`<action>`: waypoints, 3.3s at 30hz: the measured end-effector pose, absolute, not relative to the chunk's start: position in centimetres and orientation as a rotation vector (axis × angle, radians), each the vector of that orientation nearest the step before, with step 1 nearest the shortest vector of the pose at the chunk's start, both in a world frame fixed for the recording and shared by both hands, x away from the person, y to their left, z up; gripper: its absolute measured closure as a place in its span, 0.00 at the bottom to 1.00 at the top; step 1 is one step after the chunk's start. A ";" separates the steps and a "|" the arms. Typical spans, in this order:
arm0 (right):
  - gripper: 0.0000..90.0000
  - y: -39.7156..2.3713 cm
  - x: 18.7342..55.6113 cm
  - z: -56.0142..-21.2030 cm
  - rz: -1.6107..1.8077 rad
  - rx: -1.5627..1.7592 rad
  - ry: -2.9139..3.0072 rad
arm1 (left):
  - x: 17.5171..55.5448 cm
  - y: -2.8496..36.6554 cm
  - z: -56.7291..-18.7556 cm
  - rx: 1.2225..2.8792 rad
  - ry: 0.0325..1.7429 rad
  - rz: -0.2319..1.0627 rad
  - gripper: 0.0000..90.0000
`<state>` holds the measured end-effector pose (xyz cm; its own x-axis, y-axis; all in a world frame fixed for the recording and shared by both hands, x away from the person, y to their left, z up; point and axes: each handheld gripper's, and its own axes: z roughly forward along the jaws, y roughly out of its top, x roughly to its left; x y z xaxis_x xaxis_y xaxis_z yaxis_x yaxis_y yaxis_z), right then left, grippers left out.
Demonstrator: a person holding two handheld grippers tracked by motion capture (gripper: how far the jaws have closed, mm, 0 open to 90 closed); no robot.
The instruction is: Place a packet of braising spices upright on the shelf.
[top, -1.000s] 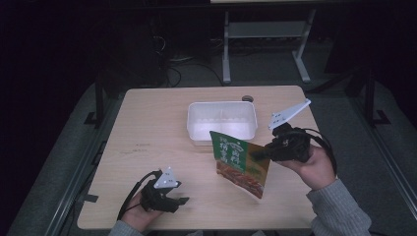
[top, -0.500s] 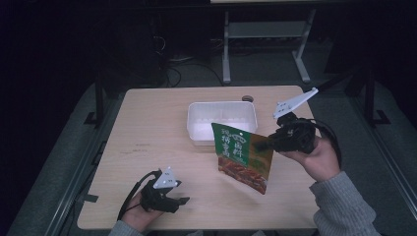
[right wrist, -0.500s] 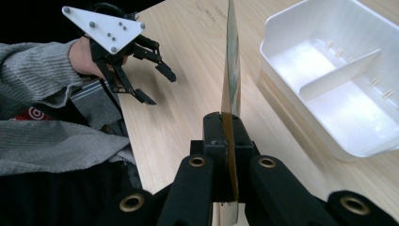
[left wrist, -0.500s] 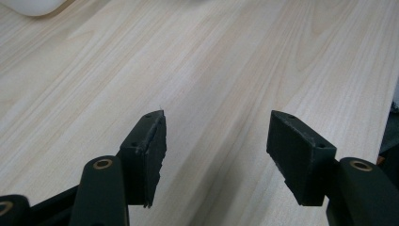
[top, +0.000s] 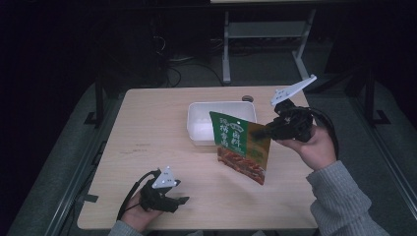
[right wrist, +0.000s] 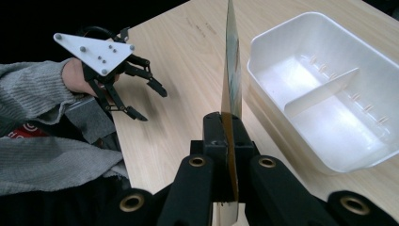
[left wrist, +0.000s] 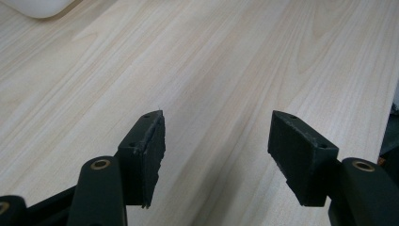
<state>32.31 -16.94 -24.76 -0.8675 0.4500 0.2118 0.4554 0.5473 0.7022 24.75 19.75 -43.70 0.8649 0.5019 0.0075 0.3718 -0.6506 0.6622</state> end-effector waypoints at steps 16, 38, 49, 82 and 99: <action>1.00 -16.4 34.7 -23.0 -1.265 -0.872 -2.765 | 24.8 19.9 -43.7 2.345 0.636 0.248 0.40; 1.00 -15.7 38.7 -20.8 -1.294 -1.013 -2.786 | 24.9 20.1 -43.7 2.342 0.641 0.242 0.40; 1.00 -15.7 40.6 -20.3 -1.304 -1.109 -2.797 | 24.9 20.2 -43.7 2.339 0.639 0.242 0.40; 1.00 -15.0 45.1 -22.3 -1.331 -1.360 -2.822 | 24.9 20.2 -43.7 2.336 0.633 0.239 0.39; 1.00 -13.7 46.1 -23.7 -1.293 -1.380 -2.859 | 24.9 20.3 -43.6 2.327 0.633 0.241 0.39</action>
